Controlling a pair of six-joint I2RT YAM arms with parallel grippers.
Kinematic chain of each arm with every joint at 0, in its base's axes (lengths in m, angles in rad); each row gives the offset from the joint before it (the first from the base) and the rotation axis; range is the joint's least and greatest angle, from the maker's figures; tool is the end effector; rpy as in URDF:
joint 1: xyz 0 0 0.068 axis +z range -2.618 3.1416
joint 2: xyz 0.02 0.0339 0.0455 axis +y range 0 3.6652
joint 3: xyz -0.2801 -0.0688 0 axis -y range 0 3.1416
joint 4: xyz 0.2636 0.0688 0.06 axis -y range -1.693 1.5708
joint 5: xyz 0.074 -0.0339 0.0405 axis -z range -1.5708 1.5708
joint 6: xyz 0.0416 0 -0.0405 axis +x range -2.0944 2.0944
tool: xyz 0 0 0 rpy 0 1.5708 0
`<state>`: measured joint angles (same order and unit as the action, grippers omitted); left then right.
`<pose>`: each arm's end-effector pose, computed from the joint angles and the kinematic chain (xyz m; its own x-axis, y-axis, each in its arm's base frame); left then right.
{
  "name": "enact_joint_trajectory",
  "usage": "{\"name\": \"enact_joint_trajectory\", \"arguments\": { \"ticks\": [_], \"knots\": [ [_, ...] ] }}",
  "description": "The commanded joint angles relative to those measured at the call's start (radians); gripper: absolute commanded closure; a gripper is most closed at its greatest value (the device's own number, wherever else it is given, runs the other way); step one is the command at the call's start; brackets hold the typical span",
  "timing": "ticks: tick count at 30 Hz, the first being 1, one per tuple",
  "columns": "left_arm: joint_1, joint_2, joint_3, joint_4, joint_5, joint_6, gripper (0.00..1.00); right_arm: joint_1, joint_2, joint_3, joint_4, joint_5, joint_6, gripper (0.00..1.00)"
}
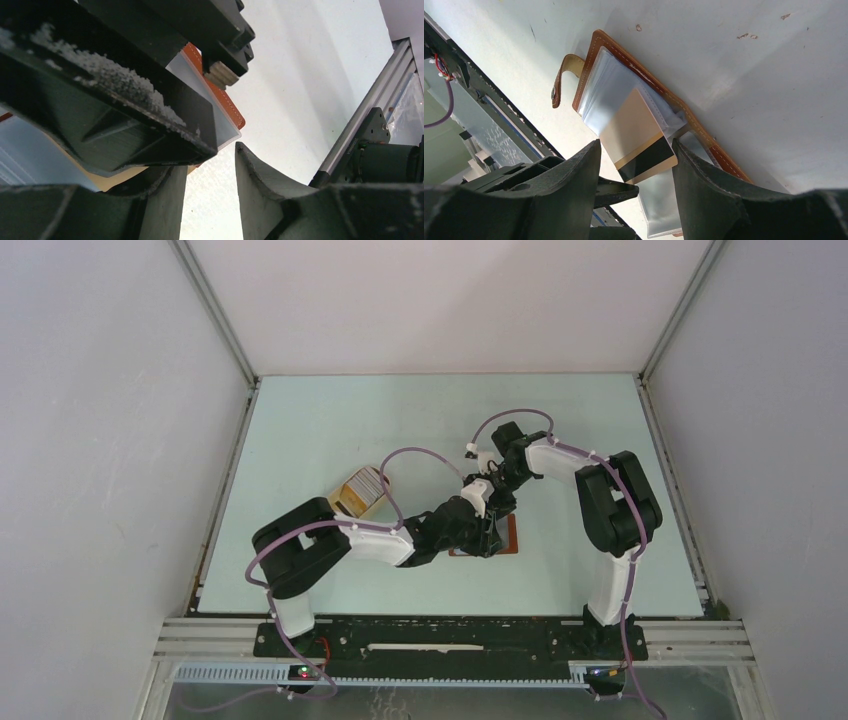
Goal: Put the credit cards into the card holder
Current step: Insert the credit card into the card holder.
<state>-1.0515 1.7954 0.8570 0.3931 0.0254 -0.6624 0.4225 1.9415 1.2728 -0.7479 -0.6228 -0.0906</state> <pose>0.1904 -0.3351 0.1495 -0.7434 0.0616 -0.6661 0.5345 0.6533 -0.5362 0.3385 0.1788 0.1517 -0.8600 -0.4672 -0.2051 -0.4946 0.6645 0.5601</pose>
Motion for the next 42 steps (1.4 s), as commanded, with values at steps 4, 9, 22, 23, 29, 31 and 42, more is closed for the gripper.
{"name": "enact_joint_trajectory", "arguments": {
  "ticks": [4, 9, 22, 23, 29, 31, 42],
  "knots": [
    [-0.007, -0.024, 0.036, 0.000, -0.023, 0.023, 0.55, 0.009, 0.008, 0.033, -0.003, -0.008, 0.006, 0.38],
    [-0.008, -0.042, 0.023, -0.003, -0.061, 0.023, 0.55, 0.010, 0.008, 0.033, -0.002, -0.006, 0.007, 0.38],
    [-0.010, -0.075, 0.005, -0.030, -0.119, 0.010, 0.55, 0.015, -0.004, 0.038, -0.007, -0.006, 0.005, 0.38],
    [-0.011, -0.072, 0.007, -0.033, -0.122, 0.009, 0.55, 0.015, -0.004, 0.037, -0.007, -0.006, 0.005, 0.38],
    [-0.018, -0.058, 0.036, -0.065, -0.145, 0.012, 0.56, 0.016, -0.004, 0.038, -0.007, -0.005, 0.005, 0.38],
    [-0.019, -0.052, 0.050, -0.072, -0.148, 0.014, 0.56, 0.016, -0.003, 0.038, -0.006, -0.005, 0.006, 0.38],
    [-0.026, -0.014, 0.130, -0.104, -0.149, 0.025, 0.56, 0.021, -0.002, 0.037, -0.006, -0.006, 0.007, 0.38]
  ]
}}
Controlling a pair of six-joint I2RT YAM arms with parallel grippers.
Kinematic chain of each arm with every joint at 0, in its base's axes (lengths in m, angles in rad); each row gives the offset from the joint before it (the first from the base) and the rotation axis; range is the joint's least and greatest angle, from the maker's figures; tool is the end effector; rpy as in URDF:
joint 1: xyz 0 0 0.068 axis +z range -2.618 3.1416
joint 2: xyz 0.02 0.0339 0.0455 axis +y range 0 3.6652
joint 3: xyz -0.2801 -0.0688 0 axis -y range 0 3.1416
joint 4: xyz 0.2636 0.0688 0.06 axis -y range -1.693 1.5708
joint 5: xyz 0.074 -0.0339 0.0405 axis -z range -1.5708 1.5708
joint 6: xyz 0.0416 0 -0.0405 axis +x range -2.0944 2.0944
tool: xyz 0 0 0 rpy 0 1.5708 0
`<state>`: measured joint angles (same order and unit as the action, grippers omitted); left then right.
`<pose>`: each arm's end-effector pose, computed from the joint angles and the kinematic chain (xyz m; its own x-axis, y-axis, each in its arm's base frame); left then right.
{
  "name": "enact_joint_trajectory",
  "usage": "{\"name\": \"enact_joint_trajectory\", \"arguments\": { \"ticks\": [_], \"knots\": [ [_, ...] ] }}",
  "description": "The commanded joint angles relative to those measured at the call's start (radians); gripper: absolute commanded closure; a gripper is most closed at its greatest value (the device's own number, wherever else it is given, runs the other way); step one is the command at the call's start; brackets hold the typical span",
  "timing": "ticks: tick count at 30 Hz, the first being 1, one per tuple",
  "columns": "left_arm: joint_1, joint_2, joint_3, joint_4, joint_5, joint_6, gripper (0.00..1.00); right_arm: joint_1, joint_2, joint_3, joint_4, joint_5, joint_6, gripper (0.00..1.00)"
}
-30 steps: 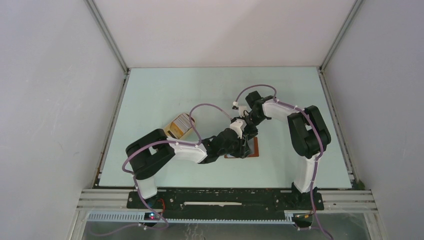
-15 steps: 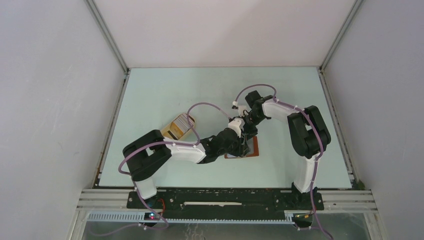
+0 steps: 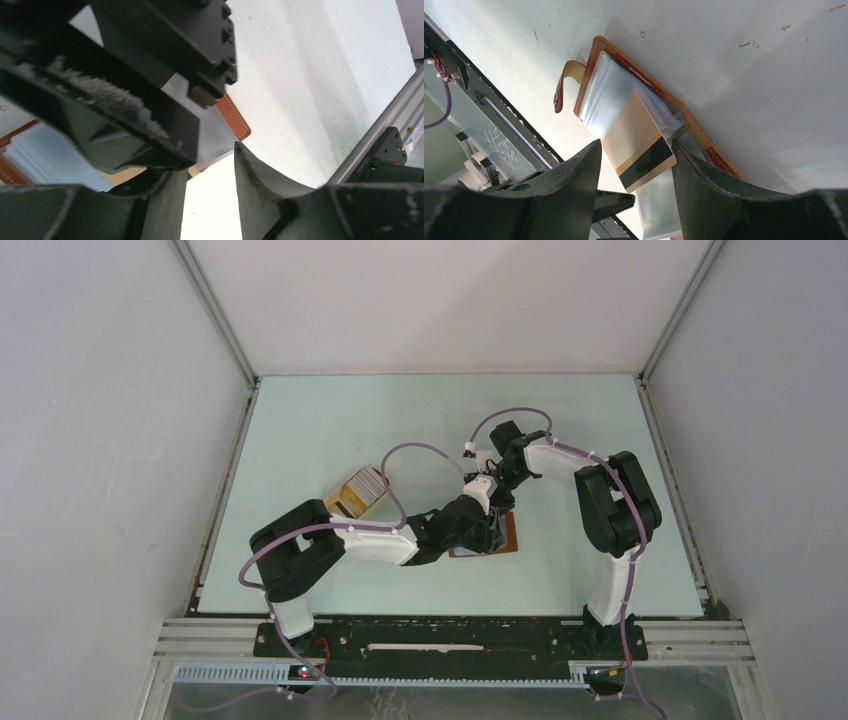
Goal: Put the credit cards into the card holder
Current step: Insert the credit card into the card holder.
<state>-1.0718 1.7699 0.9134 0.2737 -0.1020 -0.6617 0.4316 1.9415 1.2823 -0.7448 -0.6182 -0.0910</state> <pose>0.1902 -0.3402 0.1647 -0.7195 0.0429 -0.6931 0.4952 0.7314 -0.4688 0.3392 0.1827 0.1541 -0.8531 -0.4744 -0.2173 -0.5079 0.6596 0.5541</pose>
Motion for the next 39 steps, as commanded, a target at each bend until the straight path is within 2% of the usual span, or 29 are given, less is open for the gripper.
{"name": "enact_joint_trajectory", "arguments": {
  "ticks": [1, 10, 20, 39],
  "knots": [
    [-0.007, 0.017, 0.079, 0.013, -0.023, 0.026, 0.56, 0.012, -0.002, 0.028, -0.009, -0.011, 0.007, 0.38],
    [-0.007, 0.086, 0.163, -0.095, -0.065, 0.012, 0.58, 0.013, -0.001, 0.027, -0.009, -0.008, 0.008, 0.38],
    [-0.016, 0.078, 0.167, -0.219, -0.161, -0.013, 0.58, 0.015, -0.001, 0.028, -0.009, -0.011, 0.007, 0.36],
    [-0.017, 0.010, 0.131, -0.225, -0.173, -0.003, 0.57, 0.005, -0.100, 0.027, -0.017, 0.017, -0.034, 0.29]
  ]
}}
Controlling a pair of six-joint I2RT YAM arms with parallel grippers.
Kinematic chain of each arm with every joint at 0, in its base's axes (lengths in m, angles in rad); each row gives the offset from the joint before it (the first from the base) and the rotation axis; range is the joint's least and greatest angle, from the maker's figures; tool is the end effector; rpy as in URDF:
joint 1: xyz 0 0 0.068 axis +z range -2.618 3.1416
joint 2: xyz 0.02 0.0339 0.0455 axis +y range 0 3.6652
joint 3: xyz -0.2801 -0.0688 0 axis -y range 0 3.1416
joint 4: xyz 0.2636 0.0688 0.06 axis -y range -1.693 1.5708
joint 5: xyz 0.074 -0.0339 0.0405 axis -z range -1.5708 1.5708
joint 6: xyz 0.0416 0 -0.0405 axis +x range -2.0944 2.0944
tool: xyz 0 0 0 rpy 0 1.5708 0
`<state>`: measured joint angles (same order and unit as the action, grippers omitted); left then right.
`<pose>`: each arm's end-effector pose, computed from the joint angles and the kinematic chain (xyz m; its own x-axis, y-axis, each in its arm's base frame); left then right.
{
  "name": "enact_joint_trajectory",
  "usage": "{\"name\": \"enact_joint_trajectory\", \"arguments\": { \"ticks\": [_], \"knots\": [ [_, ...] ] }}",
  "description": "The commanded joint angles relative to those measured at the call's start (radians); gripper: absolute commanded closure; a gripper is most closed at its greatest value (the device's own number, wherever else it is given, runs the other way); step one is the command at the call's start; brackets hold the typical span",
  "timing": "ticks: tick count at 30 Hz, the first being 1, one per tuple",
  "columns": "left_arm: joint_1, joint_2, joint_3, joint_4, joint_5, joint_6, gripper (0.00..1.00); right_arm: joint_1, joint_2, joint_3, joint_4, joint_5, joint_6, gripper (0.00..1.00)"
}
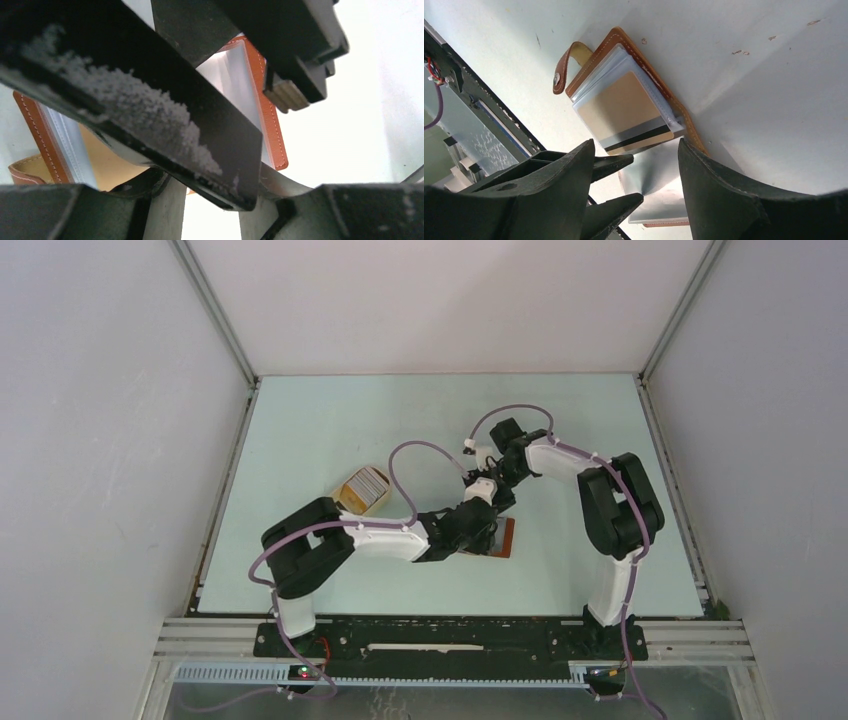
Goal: Put the credit cards into the card holder
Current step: Insert the credit card into the card holder.
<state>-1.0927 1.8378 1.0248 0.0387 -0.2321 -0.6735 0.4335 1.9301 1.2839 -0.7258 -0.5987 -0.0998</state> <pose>0.1928 -0.3512 0.1534 -0.7432 0.1149 -0.6591 0.4156 0.8513 -0.3202 0.3409 0.1836 0.1587 -0.8406 -0.4798 -0.2515 -0.5344 0.6584 0.5300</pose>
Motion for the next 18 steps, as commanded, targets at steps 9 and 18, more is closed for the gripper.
{"name": "enact_joint_trajectory", "arguments": {
  "ticks": [9, 18],
  "knots": [
    [0.004, -0.097, -0.005, 0.020, -0.046, 0.029, 0.57, -0.027, -0.120, 0.025, -0.051, -0.039, -0.054, 0.28],
    [0.005, -0.204, -0.100, 0.100, -0.028, 0.107, 0.57, -0.062, -0.125, 0.021, -0.083, -0.082, -0.137, 0.40]
  ]
}}
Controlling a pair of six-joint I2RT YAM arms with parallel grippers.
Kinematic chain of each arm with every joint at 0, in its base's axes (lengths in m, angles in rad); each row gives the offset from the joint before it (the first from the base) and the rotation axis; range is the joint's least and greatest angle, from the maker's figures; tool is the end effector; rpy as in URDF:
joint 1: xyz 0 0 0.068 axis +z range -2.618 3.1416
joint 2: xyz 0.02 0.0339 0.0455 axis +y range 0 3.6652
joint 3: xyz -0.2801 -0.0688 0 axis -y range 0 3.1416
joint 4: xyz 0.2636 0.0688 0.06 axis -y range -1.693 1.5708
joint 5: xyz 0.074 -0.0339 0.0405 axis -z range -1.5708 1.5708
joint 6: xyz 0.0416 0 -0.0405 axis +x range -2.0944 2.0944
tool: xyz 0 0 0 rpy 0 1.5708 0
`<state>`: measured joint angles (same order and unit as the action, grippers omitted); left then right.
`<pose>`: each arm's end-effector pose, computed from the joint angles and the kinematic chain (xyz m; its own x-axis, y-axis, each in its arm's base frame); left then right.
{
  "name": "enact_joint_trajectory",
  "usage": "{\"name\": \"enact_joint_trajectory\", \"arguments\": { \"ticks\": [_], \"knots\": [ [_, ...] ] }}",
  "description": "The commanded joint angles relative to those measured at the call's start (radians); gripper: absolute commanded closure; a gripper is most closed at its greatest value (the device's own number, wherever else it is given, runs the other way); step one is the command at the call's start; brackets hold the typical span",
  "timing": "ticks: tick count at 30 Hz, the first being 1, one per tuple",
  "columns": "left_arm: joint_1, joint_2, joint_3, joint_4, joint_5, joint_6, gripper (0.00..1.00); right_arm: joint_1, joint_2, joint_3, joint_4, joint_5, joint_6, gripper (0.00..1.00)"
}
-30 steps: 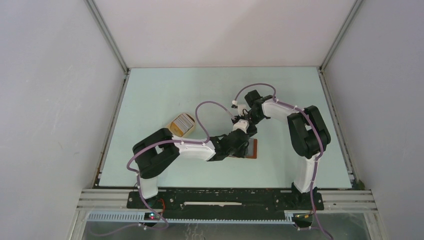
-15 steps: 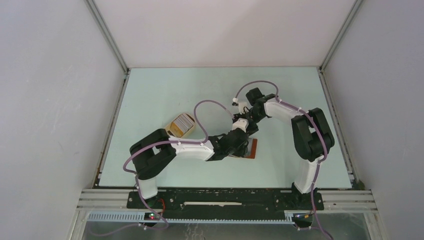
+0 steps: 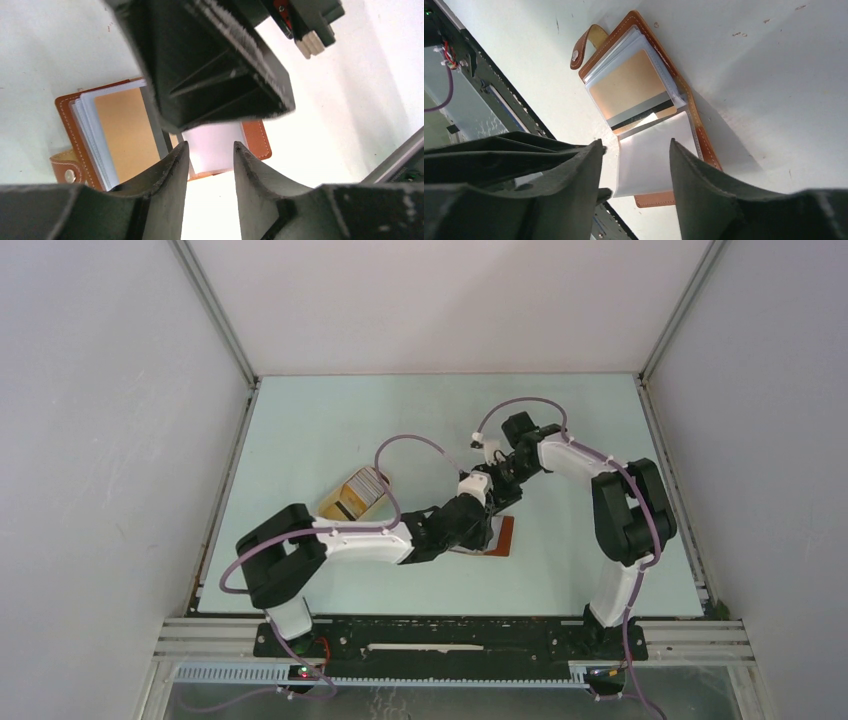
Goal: Put the credit cards into the card holder
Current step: Insert the credit card into the card holder.
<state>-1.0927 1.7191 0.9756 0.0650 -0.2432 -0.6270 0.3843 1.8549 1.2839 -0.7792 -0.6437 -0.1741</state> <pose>0.1861 -0.3373 0.1845 -0.6888 0.0916 -0.7191 0.4586 0.8234 -0.3344 0.3394 0.1642 0.1857 -0.8179 -0.4802 -0.3169 -0.5719 0.6185 0.5389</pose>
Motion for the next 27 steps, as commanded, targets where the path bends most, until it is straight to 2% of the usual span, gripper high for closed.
{"name": "enact_joint_trajectory", "arguments": {
  "ticks": [1, 5, 13, 24, 26, 27],
  "knots": [
    [0.004, -0.097, -0.065, 0.084, -0.017, 0.068, 0.57, -0.012, -0.046, 0.019, -0.029, -0.035, -0.067, 0.46],
    [0.009, -0.137, -0.105, 0.092, -0.042, 0.081, 0.58, -0.005, -0.016, 0.019, -0.037, -0.015, -0.079, 0.68],
    [0.041, -0.227, -0.188, 0.097, -0.095, 0.107, 0.64, 0.014, 0.044, 0.020, -0.056, 0.028, -0.102, 0.92],
    [0.050, -0.344, -0.261, 0.142, -0.169, 0.178, 0.63, 0.049, 0.122, 0.041, -0.058, 0.056, -0.086, 0.97],
    [0.052, -0.368, -0.282, 0.166, -0.173, 0.177, 0.61, 0.052, 0.132, 0.046, -0.054, 0.063, -0.080, 0.98],
    [0.055, -0.380, -0.296, 0.178, -0.174, 0.170, 0.57, 0.053, 0.135, 0.047, -0.052, 0.066, -0.077, 0.97]
  ]
}}
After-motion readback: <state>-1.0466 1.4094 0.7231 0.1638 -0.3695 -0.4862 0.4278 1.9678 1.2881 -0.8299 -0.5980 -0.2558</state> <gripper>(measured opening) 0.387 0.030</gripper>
